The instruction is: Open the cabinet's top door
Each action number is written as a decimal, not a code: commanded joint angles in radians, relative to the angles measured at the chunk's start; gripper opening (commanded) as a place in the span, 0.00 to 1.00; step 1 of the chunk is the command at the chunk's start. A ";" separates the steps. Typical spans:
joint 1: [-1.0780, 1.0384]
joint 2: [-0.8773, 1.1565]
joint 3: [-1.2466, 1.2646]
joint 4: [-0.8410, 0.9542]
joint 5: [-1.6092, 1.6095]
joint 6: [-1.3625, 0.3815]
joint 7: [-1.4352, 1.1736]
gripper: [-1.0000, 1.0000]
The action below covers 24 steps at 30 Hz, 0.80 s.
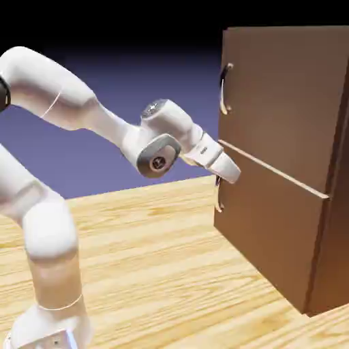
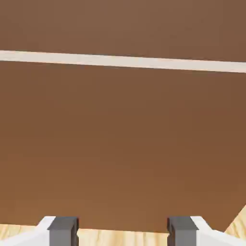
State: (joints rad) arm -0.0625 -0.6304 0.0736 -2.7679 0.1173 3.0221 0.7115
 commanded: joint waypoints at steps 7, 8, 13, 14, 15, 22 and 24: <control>-0.193 -0.157 0.191 0.109 0.305 -0.039 -0.077 0.50; -0.221 -0.179 0.218 0.125 0.348 -0.044 -0.087 0.50; -0.359 -0.291 0.355 0.203 0.566 -0.072 -0.142 0.50; -0.387 -0.314 0.382 0.219 0.609 -0.077 -0.153 0.50; -0.414 -0.336 0.409 0.234 0.653 -0.083 -0.164 0.50; -0.608 -0.493 0.600 0.344 0.957 -0.122 -0.241 0.50; -0.663 -0.537 0.654 0.375 1.044 -0.133 -0.262 0.50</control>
State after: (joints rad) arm -0.7257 -1.1679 0.7280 -2.3929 1.1613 2.8895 0.4492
